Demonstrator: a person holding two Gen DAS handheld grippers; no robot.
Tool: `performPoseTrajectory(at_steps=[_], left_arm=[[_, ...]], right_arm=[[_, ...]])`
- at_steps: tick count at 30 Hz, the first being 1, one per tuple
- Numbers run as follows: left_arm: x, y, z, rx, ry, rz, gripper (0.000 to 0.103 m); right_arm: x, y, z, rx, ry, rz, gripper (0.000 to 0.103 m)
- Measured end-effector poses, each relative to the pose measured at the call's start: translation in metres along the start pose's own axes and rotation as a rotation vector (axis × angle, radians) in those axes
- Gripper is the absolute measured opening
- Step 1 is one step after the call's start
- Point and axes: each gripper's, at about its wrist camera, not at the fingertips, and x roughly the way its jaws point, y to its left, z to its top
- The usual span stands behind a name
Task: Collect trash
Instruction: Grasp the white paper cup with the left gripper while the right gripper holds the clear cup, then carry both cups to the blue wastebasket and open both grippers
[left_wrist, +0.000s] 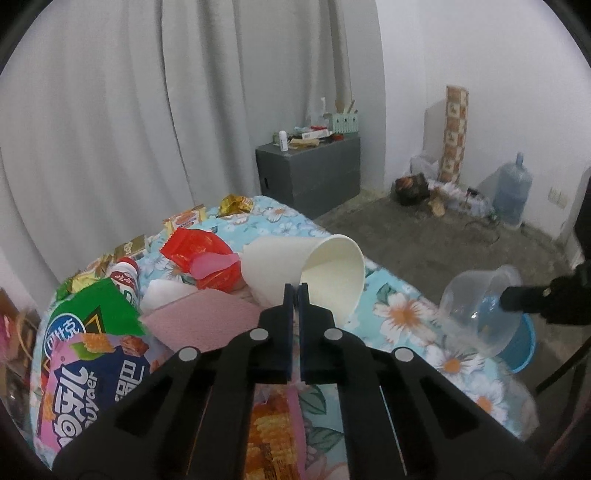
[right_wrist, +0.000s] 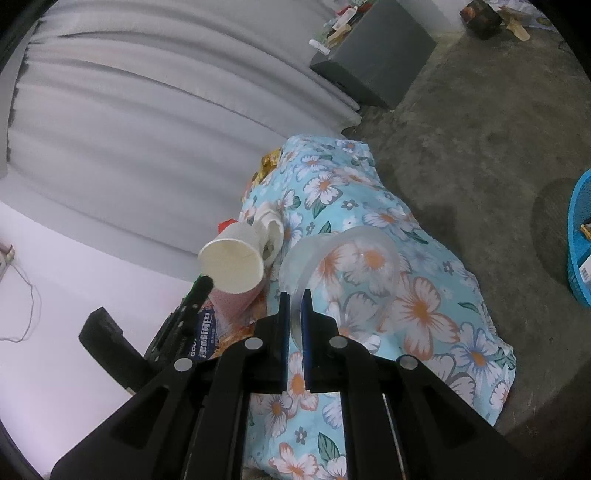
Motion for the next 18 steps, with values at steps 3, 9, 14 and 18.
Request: performPoseTrajectory(at_steps=[3, 9, 14, 18], left_arm=[[-0.011, 0.005, 0.002, -0.026, -0.011, -0.02, 0.0], [-0.032, 0.007, 0.006, -0.044, -0.032, -0.051, 0.0], [-0.052, 0.0, 0.007, -0.033, -0.054, -0.065, 0.0], [-0.067, -0.01, 0.009, -0.025, -0.071, -0.092, 0.0]], right_arm=[[-0.003, 0.0, -0.001, -0.002, -0.006, 0.003, 0.006], [-0.013, 0.004, -0.004, -0.012, -0.018, 0.01, 0.006], [-0.028, 0.008, -0.008, -0.024, -0.041, 0.015, 0.006], [-0.046, 0.008, -0.013, -0.027, -0.07, 0.015, 0.006]])
